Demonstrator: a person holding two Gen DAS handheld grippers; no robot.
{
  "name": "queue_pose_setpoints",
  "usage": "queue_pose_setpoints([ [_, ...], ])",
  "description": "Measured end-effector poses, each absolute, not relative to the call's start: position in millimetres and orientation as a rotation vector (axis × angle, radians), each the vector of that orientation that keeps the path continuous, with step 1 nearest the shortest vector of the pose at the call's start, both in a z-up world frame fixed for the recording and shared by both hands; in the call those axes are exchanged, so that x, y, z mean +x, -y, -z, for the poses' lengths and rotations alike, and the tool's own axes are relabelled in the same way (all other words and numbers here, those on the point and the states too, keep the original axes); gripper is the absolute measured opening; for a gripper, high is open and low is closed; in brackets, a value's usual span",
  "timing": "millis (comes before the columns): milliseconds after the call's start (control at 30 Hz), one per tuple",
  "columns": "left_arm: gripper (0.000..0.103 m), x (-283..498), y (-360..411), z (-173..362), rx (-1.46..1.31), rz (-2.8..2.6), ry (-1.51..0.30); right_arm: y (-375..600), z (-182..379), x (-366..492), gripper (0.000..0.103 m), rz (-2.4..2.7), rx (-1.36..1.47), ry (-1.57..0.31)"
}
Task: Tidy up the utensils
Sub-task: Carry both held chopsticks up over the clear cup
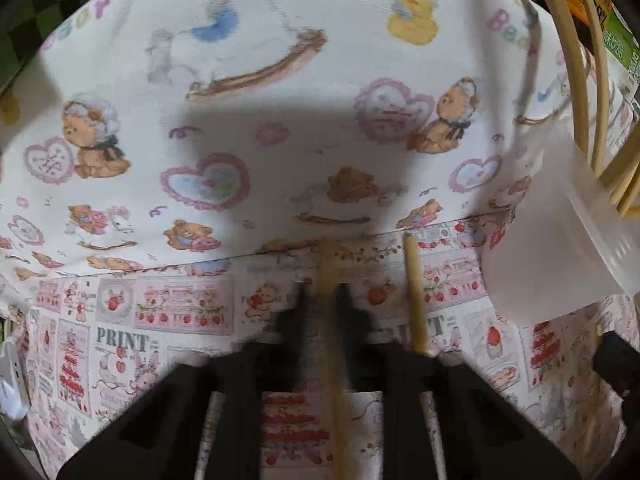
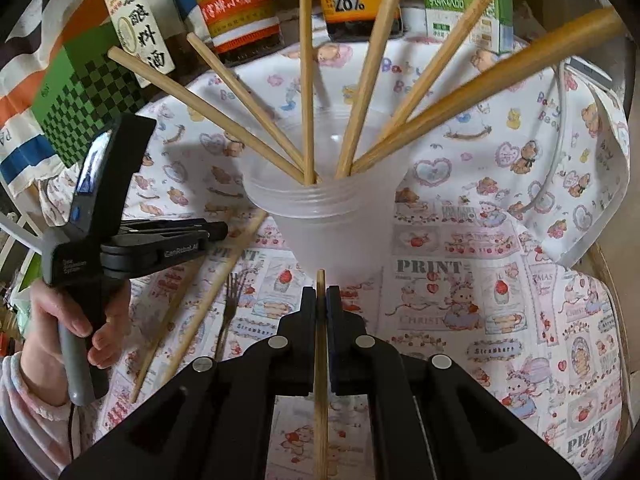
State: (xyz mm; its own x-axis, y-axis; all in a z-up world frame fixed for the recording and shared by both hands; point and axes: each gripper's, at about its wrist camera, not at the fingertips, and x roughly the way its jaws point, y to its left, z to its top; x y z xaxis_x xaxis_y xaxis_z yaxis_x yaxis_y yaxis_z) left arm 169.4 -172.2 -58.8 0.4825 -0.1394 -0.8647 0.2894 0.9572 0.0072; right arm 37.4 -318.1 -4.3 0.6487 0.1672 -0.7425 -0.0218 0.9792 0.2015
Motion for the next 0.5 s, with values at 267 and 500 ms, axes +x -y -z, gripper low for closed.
queue_pose_setpoints([
  [267,0.006,122,159,-2,0.112,0.313,-0.933,324,-13,26,0.006,-0.128,0.236,-0.742],
  [500,0.006,60,114,-93,0.045,0.309,-0.698,325,-42,2,0.006,-0.177,0.256,-0.538],
])
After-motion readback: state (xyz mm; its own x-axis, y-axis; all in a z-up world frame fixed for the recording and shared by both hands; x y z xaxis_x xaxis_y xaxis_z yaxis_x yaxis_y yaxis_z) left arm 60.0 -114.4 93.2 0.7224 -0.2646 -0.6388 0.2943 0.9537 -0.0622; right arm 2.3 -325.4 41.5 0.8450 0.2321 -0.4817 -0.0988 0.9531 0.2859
